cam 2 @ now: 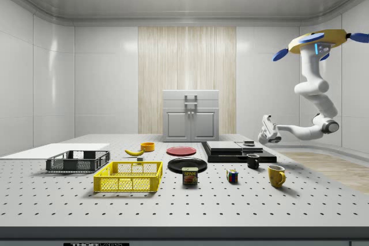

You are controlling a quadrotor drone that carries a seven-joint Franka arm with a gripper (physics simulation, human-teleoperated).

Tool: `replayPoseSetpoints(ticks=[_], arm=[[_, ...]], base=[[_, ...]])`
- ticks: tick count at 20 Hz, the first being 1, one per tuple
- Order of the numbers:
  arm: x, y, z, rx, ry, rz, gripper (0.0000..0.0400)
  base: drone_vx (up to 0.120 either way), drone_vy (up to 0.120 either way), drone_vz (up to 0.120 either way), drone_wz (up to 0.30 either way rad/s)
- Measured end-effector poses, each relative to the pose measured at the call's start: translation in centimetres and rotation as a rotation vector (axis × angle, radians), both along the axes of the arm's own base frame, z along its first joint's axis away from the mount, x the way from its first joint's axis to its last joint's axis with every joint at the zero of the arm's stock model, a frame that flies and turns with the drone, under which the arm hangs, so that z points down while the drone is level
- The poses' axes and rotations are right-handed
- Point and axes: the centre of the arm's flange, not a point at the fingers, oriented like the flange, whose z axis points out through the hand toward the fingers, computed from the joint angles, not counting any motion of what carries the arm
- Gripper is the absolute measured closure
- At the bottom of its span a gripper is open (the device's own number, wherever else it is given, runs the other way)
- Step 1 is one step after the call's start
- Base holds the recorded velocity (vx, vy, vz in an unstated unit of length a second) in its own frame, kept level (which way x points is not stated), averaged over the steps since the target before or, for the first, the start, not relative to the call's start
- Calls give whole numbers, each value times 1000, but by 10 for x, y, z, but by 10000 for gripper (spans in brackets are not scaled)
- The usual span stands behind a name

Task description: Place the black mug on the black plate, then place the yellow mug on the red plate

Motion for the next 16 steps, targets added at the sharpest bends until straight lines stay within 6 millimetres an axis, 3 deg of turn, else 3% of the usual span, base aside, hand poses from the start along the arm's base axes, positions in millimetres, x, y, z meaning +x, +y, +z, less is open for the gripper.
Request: replayPoseSetpoints(ticks=[4, 9, 12, 16], arm=[[2, 19, -60, -639, 0, -22, 0], [4, -10, -130, -1428, 0, -52, 0], [5, -35, -148, -1740, 2, -61, 0], [5, -57, -157, -1980, 3, -66, 0]], base=[[80, 0, -50, 0], [120, 0, -8, 0], [120, 0, -120, 0], [120, 0, -120, 0]])
